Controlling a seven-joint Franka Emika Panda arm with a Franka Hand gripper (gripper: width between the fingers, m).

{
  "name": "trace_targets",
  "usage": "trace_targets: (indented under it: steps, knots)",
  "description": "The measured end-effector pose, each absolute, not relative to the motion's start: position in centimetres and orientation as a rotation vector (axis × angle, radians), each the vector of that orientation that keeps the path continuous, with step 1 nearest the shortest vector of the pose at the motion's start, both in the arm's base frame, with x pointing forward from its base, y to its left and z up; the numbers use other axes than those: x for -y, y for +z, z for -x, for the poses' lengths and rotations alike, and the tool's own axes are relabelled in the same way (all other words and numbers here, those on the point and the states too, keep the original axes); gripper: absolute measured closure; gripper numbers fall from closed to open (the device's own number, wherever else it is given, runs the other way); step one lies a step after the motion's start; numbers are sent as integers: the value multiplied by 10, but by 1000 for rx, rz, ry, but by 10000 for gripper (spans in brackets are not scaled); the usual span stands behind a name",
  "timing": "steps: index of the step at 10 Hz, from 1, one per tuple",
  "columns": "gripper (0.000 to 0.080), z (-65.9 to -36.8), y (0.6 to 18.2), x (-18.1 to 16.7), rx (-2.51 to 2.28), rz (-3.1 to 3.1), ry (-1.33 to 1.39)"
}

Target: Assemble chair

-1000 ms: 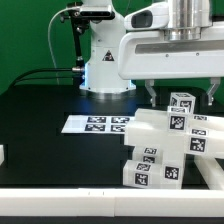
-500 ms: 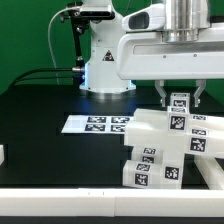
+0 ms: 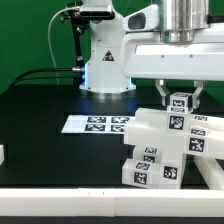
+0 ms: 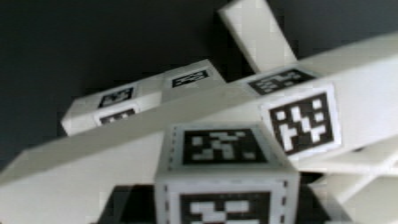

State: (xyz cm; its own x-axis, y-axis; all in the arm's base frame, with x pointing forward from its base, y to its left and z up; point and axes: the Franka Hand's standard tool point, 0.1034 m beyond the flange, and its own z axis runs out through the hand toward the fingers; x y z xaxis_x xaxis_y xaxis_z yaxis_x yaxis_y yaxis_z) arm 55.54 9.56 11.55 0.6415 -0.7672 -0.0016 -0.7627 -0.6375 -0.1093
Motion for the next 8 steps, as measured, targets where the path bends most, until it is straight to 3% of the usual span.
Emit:
trace_targets:
  steps: [3,5,7,8]
  knots:
    - [518,-554,115,-99,-1720,2480,-35]
    - [504,-554,114,-99,-1715,2485,-34]
    - [192,-554,114,-99,-1645,2532,-39]
    - [163,-555,116,-101,-1520,2617,-39]
